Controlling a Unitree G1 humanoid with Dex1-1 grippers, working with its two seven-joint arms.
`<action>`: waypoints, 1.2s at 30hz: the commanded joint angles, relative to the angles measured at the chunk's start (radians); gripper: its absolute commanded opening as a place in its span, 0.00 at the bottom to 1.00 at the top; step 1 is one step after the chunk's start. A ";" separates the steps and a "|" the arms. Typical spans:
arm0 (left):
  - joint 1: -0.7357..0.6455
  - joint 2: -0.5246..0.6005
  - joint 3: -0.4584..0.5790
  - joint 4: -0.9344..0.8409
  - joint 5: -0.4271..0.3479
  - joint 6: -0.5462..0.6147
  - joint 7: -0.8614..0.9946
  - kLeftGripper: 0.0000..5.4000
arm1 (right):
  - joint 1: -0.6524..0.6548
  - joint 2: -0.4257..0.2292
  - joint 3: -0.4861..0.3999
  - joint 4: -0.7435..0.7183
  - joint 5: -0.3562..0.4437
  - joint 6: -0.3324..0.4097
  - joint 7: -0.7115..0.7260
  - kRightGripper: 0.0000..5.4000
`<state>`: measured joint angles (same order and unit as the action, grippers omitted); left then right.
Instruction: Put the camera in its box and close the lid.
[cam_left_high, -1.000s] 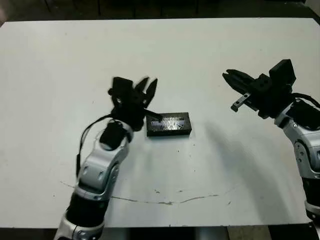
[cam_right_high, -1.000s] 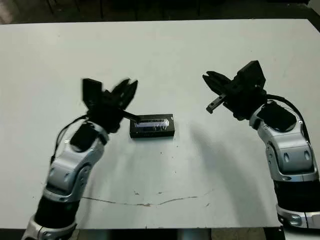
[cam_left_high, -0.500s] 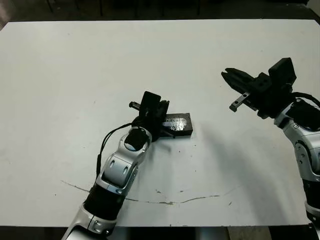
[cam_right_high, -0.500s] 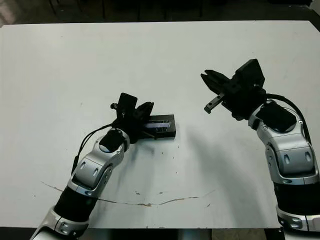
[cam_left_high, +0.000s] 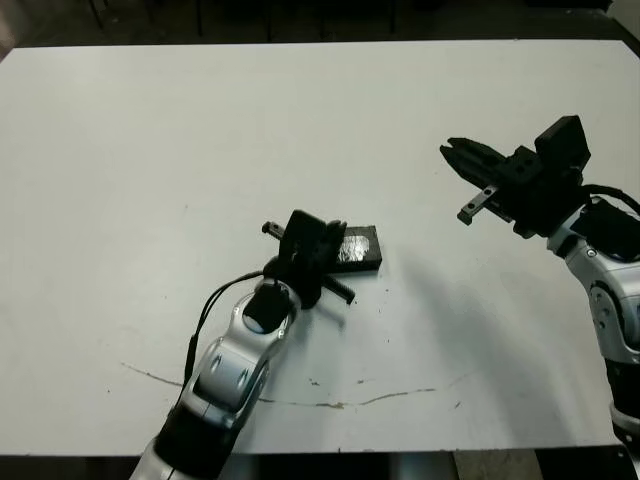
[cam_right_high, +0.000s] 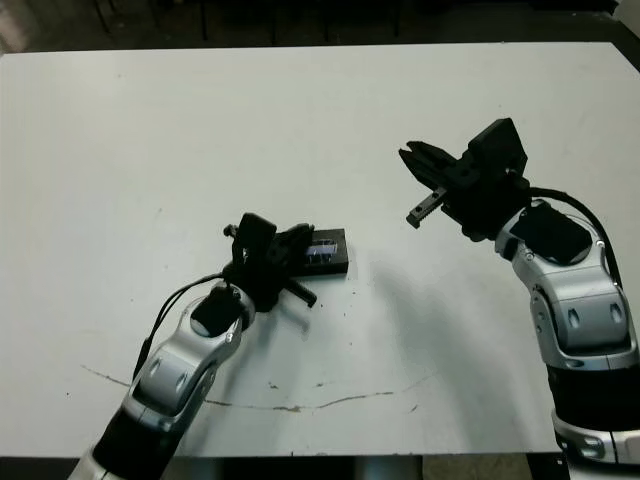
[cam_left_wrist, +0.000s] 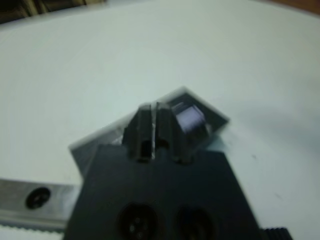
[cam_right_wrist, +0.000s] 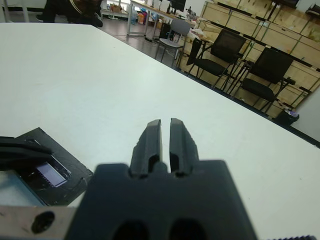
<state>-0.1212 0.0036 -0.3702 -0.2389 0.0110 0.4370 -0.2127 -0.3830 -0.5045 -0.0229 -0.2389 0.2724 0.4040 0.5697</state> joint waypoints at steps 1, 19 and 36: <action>0.049 0.057 0.043 -0.038 0.007 -0.063 -0.011 0.00 | 0.023 0.002 0.001 0.004 0.002 0.011 0.004 0.00; -0.174 0.129 0.493 -0.075 -0.120 -0.189 0.079 0.00 | 0.040 0.156 0.002 0.034 -0.086 -0.124 -0.199 0.00; -0.175 0.080 0.613 0.156 -0.153 -0.359 0.225 0.00 | -0.006 0.349 0.070 0.451 -0.472 -0.640 -0.646 0.00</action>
<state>-0.3137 0.0809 0.2359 -0.1044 -0.1405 0.0752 0.0040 -0.3876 -0.1577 0.0468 0.1835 -0.1896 -0.2188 -0.0650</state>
